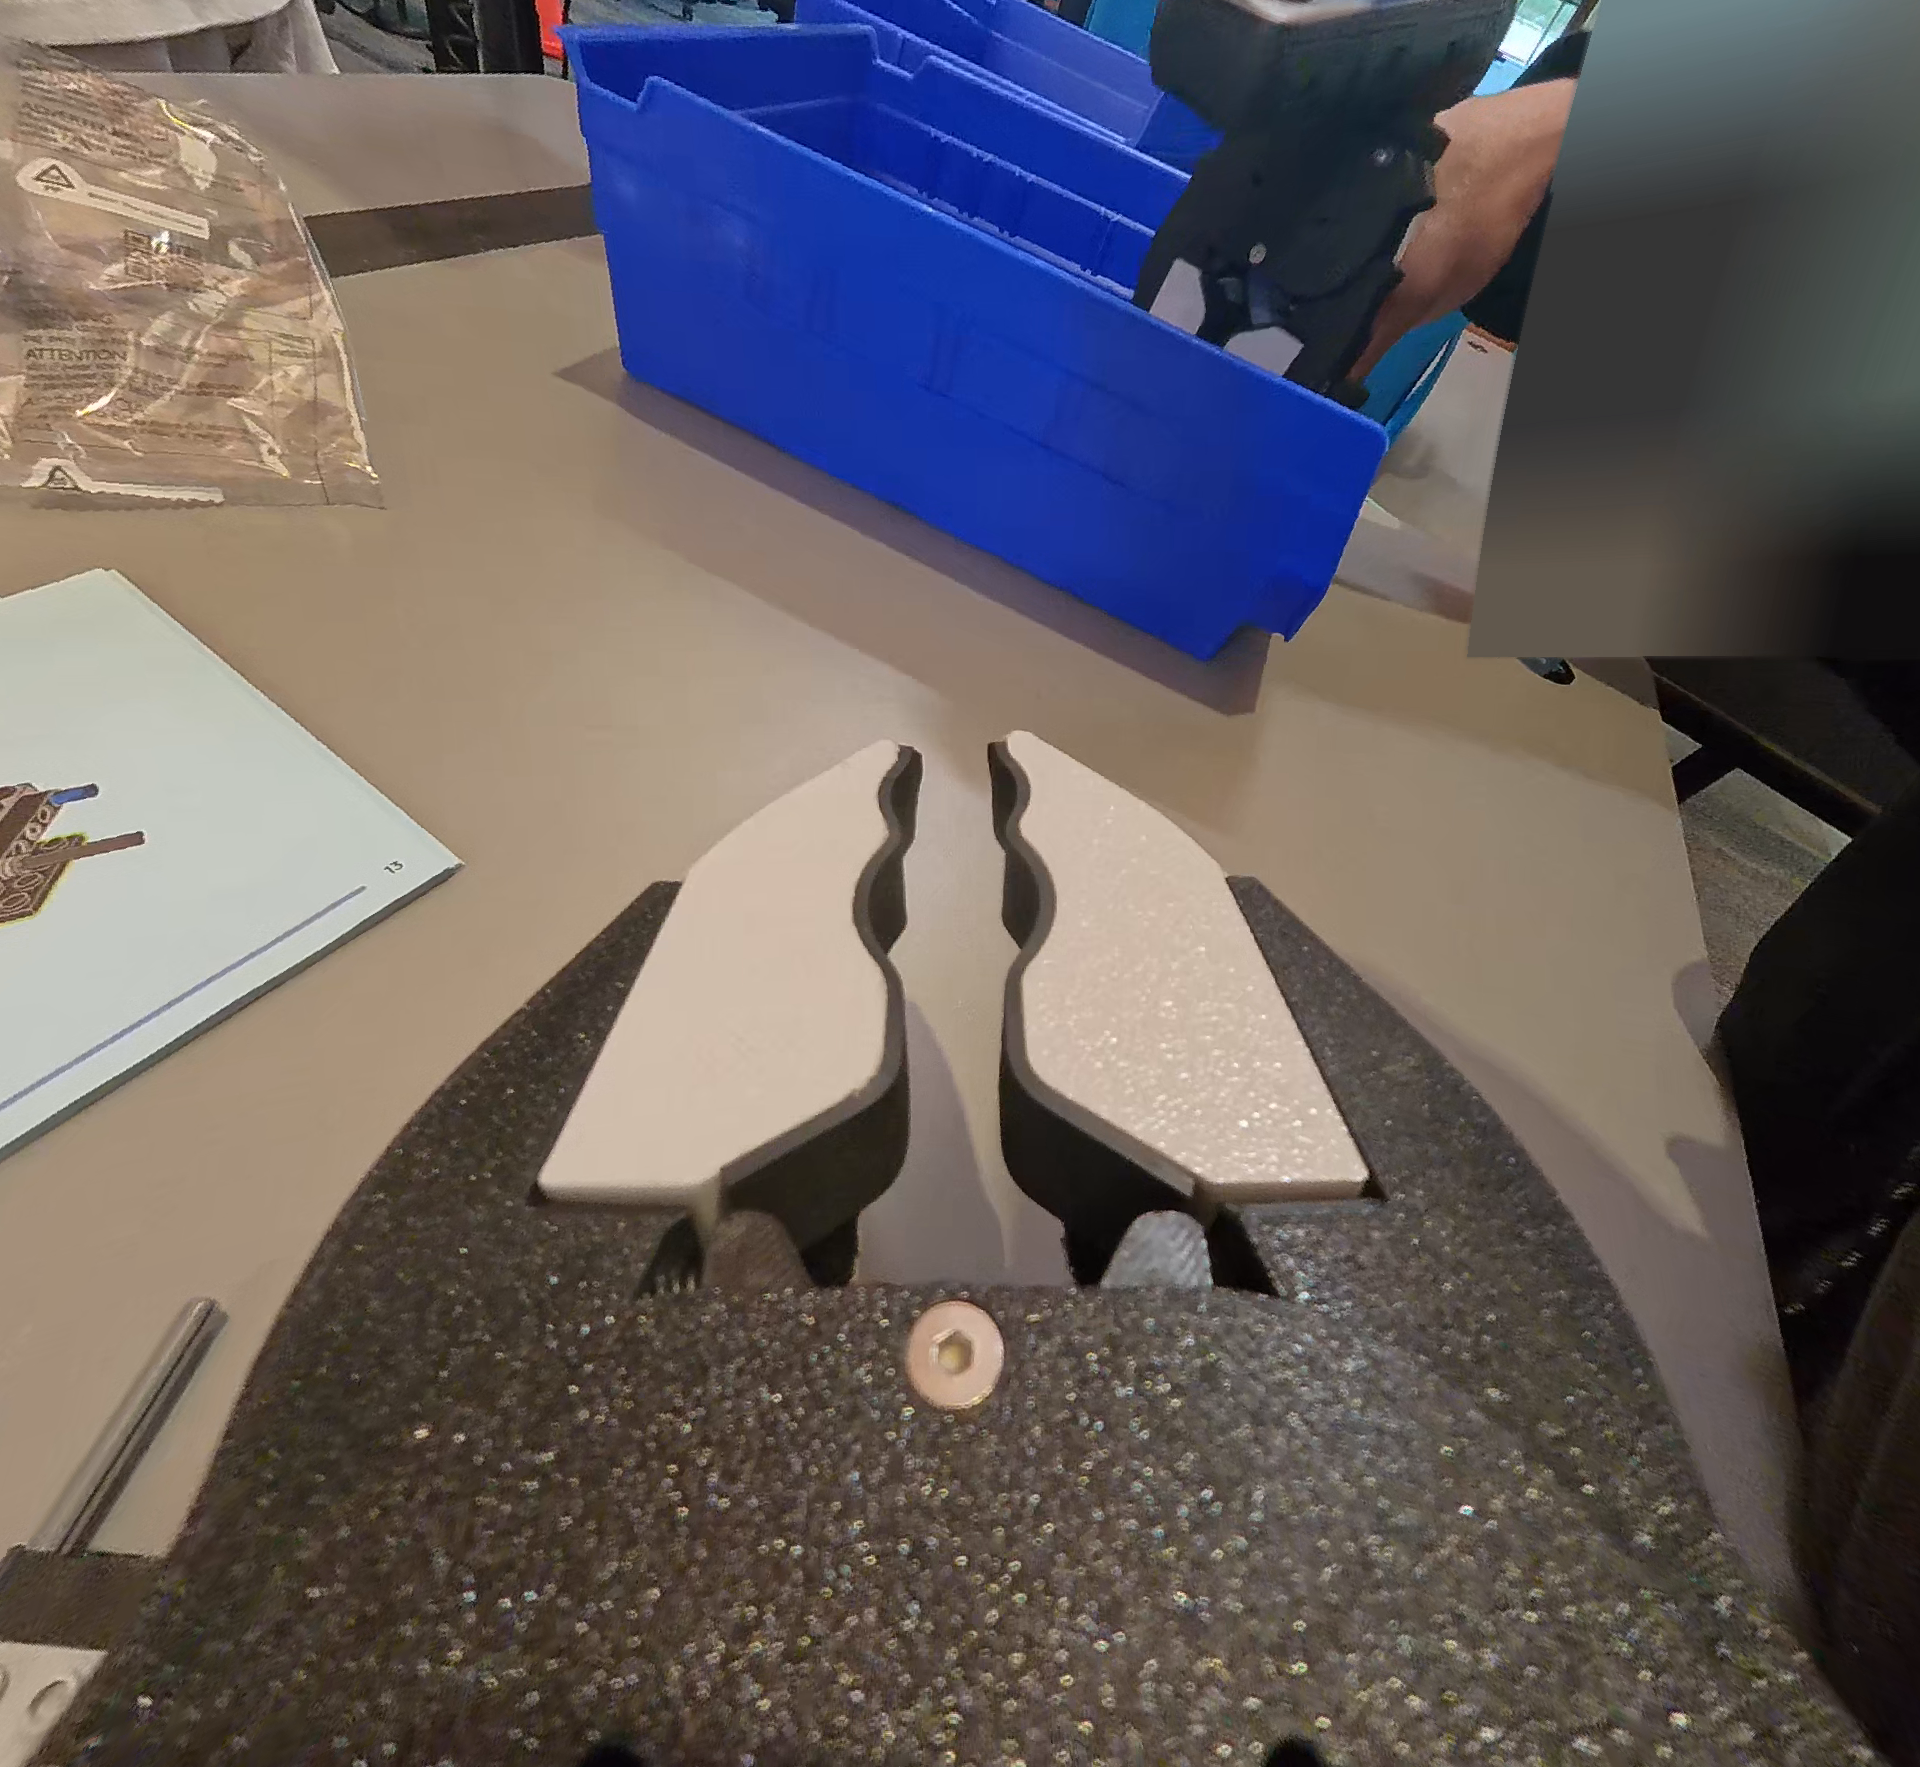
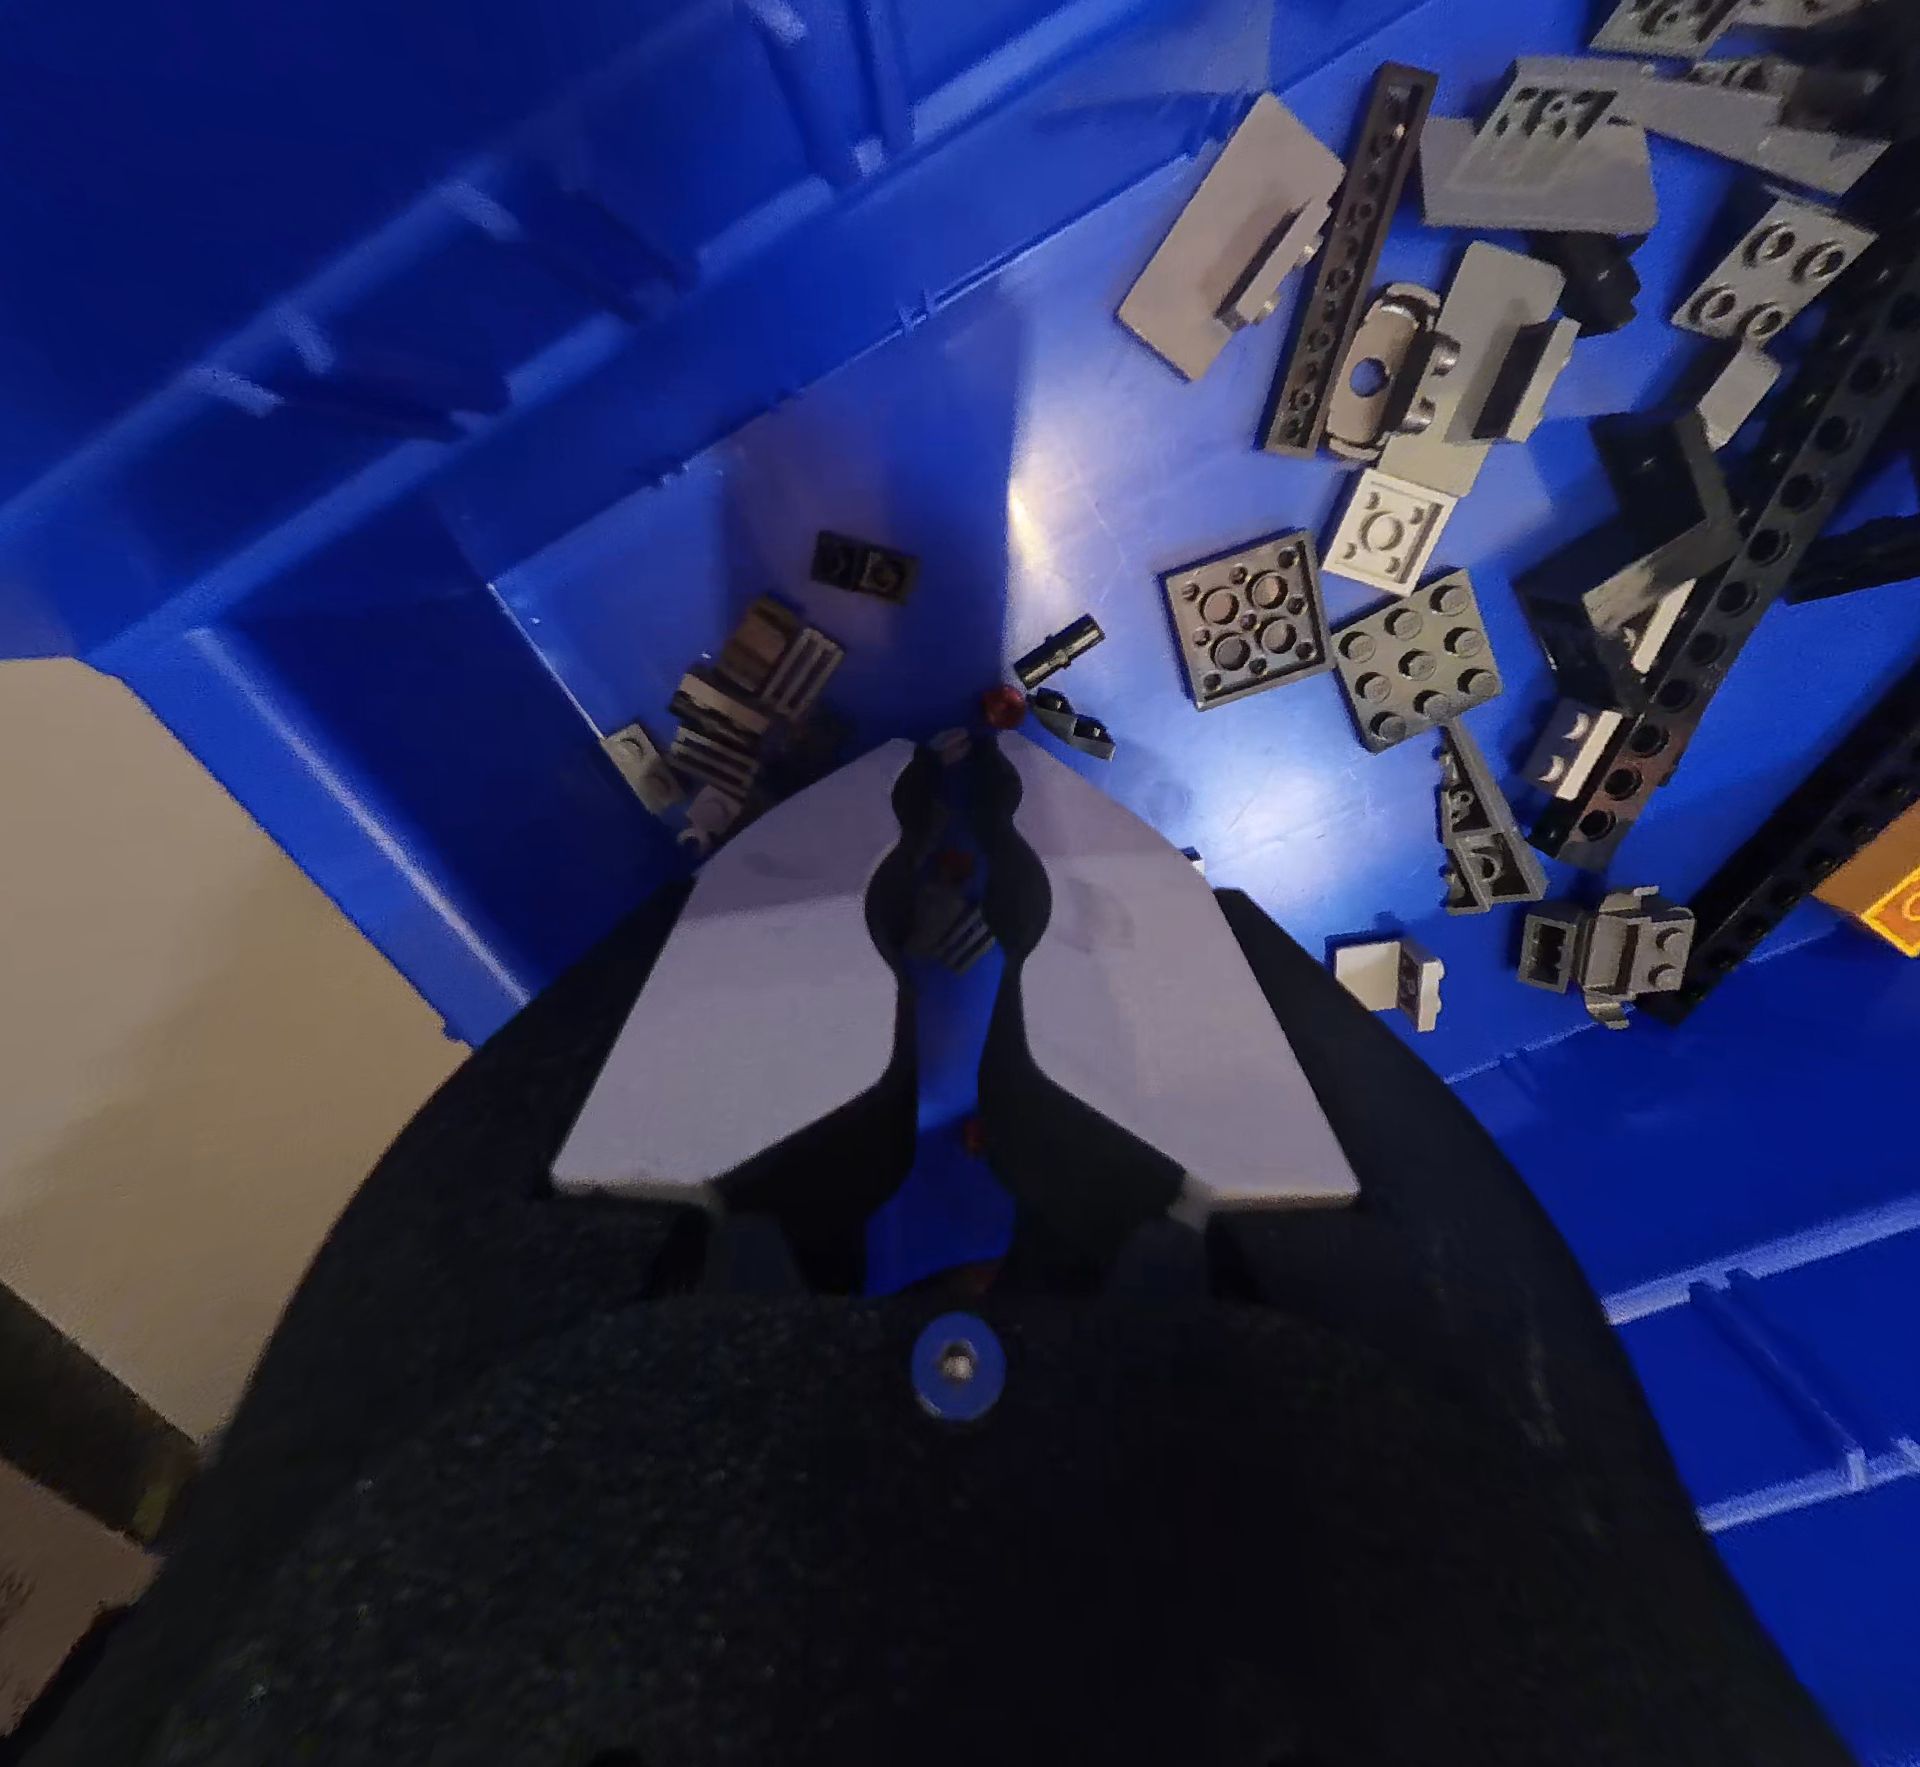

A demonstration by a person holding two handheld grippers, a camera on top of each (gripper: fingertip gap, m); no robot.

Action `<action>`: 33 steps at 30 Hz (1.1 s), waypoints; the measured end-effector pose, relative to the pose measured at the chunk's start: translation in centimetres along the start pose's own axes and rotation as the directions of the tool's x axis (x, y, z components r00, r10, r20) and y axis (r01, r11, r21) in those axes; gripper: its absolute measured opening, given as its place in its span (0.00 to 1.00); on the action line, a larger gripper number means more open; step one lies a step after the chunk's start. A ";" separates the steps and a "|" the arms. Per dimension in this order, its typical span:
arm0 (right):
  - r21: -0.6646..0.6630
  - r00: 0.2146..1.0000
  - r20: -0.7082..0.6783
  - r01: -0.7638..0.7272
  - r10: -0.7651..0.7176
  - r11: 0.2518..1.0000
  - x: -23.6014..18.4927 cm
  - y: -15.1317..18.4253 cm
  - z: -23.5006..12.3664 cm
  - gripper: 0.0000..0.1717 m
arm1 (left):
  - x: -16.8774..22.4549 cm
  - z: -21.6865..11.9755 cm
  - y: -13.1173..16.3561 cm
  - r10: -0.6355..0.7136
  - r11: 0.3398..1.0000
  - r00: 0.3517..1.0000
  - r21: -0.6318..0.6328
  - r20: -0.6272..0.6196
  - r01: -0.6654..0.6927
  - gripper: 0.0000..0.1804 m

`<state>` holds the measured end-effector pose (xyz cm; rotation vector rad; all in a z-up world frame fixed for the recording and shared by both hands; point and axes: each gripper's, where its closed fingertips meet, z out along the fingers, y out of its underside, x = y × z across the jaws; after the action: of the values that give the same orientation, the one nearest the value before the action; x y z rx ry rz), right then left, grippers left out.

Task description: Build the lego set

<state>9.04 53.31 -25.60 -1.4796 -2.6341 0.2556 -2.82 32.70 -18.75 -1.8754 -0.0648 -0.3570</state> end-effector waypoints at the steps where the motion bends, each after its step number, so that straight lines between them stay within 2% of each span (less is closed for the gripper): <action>1: 0.024 1.000 -0.009 -0.010 0.010 1.000 0.0 -0.2 -0.5 0.05 | 0.0 0.0 0.0 0.001 1.000 1.000 0.000 0.001 -0.001 0.07; 8: 0.353 0.994 -0.089 -0.023 0.058 0.935 -2.4 -4.0 -8.0 0.04 | -0.1 -0.8 -0.2 -0.007 1.000 1.000 0.008 -0.005 0.007 0.07; 11: 0.464 0.990 -0.130 0.010 0.057 0.886 -4.3 -7.4 -11.2 0.04 | 0.0 -1.8 -1.0 -0.003 0.999 1.000 0.032 -0.012 0.004 0.07; 14: 0.520 0.993 -0.117 0.035 0.030 0.853 -7.0 -11.7 -12.2 0.04 | -0.4 -3.3 -1.8 -0.001 0.998 1.000 0.069 -0.003 0.001 0.07; 17: 0.548 0.998 -0.051 0.050 -0.026 0.835 -10.4 -16.1 -10.3 0.04 | -1.4 -4.8 -2.1 -0.009 0.995 1.000 0.101 0.024 0.007 0.07; 22: 0.524 0.996 0.067 0.009 -0.051 0.852 -14.9 -21.2 -3.6 0.04 | -3.3 -6.6 -1.3 -0.049 0.992 0.997 0.115 0.055 0.042 0.07; 24: 0.481 0.993 0.094 0.016 -0.070 0.876 -16.2 -22.3 -1.0 0.04 | -4.0 -7.2 -0.9 -0.056 0.993 0.997 0.107 0.061 0.049 0.07; 27: 0.413 0.994 0.055 0.064 -0.095 0.908 -16.4 -23.4 1.9 0.04 | -4.7 -7.7 -0.5 -0.070 0.993 0.996 0.096 0.058 0.064 0.07; 33: 0.367 0.989 0.055 0.105 -0.134 0.924 -16.7 -25.1 4.6 0.04 | -4.8 -7.6 0.5 -0.105 0.993 0.994 0.062 0.036 0.103 0.07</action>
<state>-4.10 25.82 -25.36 -1.2049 -2.5403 0.7576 -8.94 26.02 -18.39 -1.8237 -0.1984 -0.3856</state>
